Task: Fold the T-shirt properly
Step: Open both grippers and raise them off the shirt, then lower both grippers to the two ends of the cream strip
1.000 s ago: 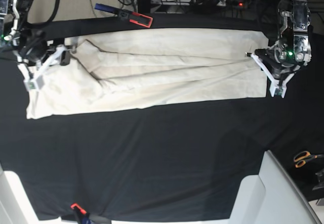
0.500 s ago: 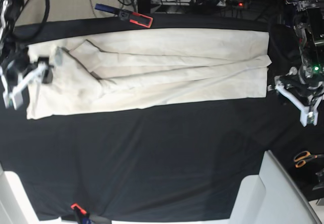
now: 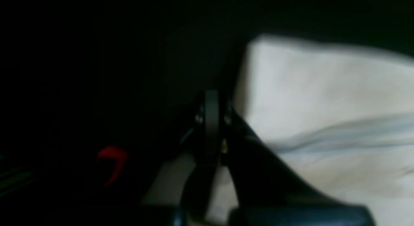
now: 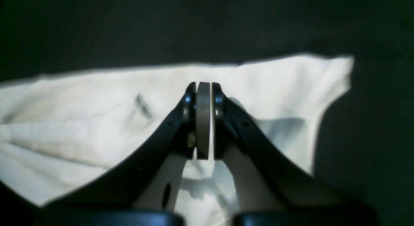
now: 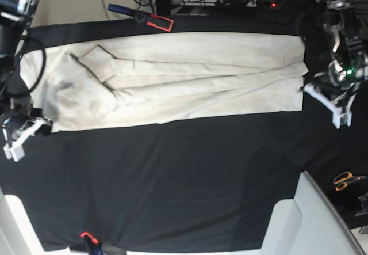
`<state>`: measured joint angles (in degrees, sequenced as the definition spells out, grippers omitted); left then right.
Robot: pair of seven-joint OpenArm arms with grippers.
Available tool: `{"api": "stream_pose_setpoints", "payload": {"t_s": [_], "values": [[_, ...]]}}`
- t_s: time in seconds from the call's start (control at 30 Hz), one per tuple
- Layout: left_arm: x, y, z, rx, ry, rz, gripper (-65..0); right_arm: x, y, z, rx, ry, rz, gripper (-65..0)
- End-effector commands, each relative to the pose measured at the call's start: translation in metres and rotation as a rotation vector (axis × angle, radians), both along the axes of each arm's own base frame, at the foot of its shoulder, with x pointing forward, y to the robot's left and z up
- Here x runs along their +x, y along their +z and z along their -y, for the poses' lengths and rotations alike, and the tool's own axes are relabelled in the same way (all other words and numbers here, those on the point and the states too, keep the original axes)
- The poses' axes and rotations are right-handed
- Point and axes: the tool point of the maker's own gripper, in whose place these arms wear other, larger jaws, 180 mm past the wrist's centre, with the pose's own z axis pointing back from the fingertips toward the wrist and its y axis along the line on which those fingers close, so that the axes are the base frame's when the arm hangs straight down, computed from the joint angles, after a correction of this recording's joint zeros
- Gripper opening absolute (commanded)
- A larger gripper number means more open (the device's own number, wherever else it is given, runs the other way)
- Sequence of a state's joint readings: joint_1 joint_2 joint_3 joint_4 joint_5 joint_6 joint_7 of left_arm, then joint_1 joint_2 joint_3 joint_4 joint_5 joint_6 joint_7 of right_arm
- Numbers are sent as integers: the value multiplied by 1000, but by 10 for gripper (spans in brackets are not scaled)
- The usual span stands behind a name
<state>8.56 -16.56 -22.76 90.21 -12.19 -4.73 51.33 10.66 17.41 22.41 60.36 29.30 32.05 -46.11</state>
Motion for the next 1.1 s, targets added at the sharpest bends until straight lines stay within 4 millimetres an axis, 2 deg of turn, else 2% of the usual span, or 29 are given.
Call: {"api": "stream_pose_setpoints", "payload": {"t_s": [0.0,0.13,0.3,0.43,0.53,0.7,0.9,0.97,1.07], "values": [[8,8,-7,23,6,33,-650,14,14,16,-9,-21,49,-644],[25,-12,13,-32,-13,17,-650,21,2,20,-2,-24,35,-644],[34,-33,31,-81,-26,-26,-650,18,-15,5,-21,34,16,-644],[35,-46,31,-99,-12,-50,-650,15,-23,8,-5,5,13,-644],[33,-58,25,-94,0,-38,-650,12,-26,21,-16,-17,4,-644],[13,-86,10,-3,-9,-109,-650,11,-24,38,-35,-45,19,-644],[10,-91,7,25,-19,-110,-650,11,-22,45,-46,-51,20,-644],[14,-87,7,29,-23,-97,-650,11,-22,46,-48,-56,22,-644],[22,-75,7,42,-34,-62,-650,17,-19,59,-76,-128,45,-645]]}}
